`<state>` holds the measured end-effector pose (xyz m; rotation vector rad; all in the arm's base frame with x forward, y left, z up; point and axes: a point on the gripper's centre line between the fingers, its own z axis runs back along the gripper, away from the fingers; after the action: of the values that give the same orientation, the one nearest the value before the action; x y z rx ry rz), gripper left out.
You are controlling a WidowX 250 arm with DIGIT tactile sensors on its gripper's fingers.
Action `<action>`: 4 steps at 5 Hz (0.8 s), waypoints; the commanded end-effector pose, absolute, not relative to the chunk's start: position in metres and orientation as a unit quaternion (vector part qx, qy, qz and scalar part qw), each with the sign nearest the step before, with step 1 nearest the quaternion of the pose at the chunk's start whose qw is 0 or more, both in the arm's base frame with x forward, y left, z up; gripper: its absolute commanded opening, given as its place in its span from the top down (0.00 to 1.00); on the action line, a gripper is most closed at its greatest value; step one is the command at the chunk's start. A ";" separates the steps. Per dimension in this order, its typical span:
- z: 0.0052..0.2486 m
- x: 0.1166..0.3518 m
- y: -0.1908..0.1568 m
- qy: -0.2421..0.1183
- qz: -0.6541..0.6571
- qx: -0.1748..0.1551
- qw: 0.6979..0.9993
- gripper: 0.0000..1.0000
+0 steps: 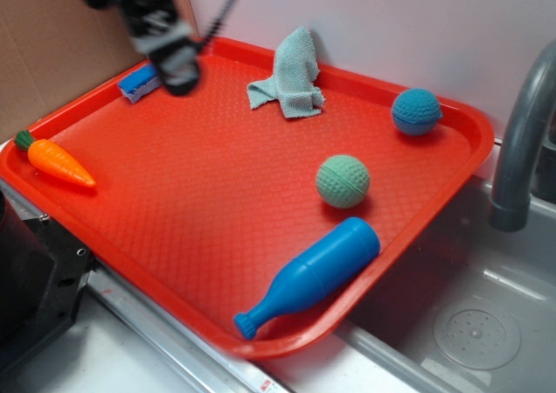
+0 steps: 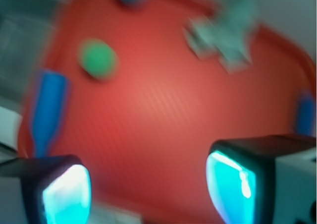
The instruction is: Grab the green ball.
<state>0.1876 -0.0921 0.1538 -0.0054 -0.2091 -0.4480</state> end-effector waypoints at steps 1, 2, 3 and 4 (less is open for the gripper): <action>0.131 0.232 -0.155 -0.140 -0.314 -0.040 0.938 0.00; 0.108 0.242 -0.160 -0.113 -0.313 -0.042 0.942 0.00; 0.080 0.245 -0.154 -0.080 -0.293 -0.043 0.952 0.00; 0.059 0.242 -0.144 -0.054 -0.271 -0.043 0.960 0.00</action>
<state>0.2424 -0.1329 0.0443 -0.0780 -0.0717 -0.5397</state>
